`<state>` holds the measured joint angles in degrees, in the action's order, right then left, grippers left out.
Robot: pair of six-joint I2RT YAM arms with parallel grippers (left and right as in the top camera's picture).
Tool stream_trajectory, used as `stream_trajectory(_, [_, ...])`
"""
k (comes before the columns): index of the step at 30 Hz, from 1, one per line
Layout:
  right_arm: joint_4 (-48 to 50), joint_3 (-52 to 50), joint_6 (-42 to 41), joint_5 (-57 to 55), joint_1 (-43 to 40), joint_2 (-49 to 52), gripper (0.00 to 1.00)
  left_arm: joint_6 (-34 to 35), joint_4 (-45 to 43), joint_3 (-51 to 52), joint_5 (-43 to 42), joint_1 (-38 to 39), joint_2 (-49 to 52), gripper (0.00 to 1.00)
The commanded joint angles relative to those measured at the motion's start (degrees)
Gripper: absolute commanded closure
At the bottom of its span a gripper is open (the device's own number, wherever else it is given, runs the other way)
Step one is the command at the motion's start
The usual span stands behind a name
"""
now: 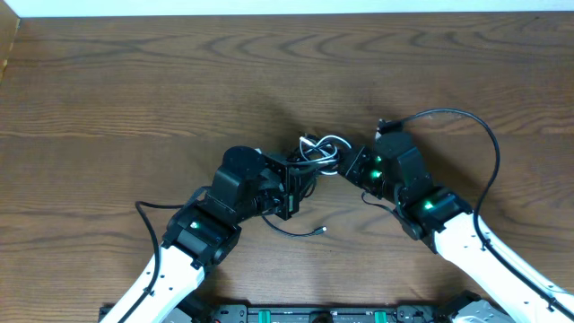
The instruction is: Untangle cables
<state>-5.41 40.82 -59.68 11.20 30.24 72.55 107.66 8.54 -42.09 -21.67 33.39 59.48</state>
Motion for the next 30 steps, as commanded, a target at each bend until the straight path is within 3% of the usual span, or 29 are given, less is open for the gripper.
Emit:
stream_trajectory(1, [-0.17, 0.66, 16.5, 12.7, -2.75, -2.23, 0.99, -4.61, 2.08, -0.26, 7.13, -1.2, 0.0, 0.92])
stream_trajectory(6, [-0.13, 0.66, 31.34, 38.36, -10.43, -5.6, 0.99, -4.63, 6.14, -0.26, 13.79, -4.63, 0.07, 0.92])
stream_trajectory(10, [2.73, 0.66, 35.06, 57.79, -16.39, -7.02, 0.99, -5.25, 6.69, -0.26, 15.8, -6.86, 1.09, 0.92])
stream_trajectory(13, [10.23, 0.66, 35.08, 71.08, -19.17, -7.04, 0.99, -5.25, 6.67, -0.26, 15.76, -7.34, 3.13, 0.91])
stream_trajectory(19, [21.11, 0.66, 30.8, 74.55, -19.54, -7.04, 0.99, -5.7, 5.84, -0.26, 7.91, -7.28, 9.35, 0.91])
stream_trajectory(20, [21.35, 0.66, 30.8, 73.7, -19.54, -7.04, 0.99, -7.23, 5.18, -0.26, 5.7, -7.28, 10.34, 0.85])
stream_trajectory(21, [21.31, 0.66, 30.77, 72.46, -19.54, -7.04, 0.99, -10.05, 4.28, -0.26, 4.0, -7.28, 11.17, 0.72])
stream_trajectory(22, [21.27, 0.66, 30.23, 70.42, -19.54, -7.04, 0.99, -16.98, 2.58, -0.26, 2.51, -7.39, 12.13, 0.58])
stream_trajectory(26, [21.29, 0.66, 26.4, 65.64, -19.56, -7.02, 0.99, -42.91, -1.11, -0.26, 0.66, -7.67, 12.41, 0.26])
stream_trajectory(30, [21.27, 0.66, 25.07, 64.11, -19.87, -7.02, 0.99, -55.54, -1.2, -0.26, -4.98, -7.72, 11.04, 0.18])
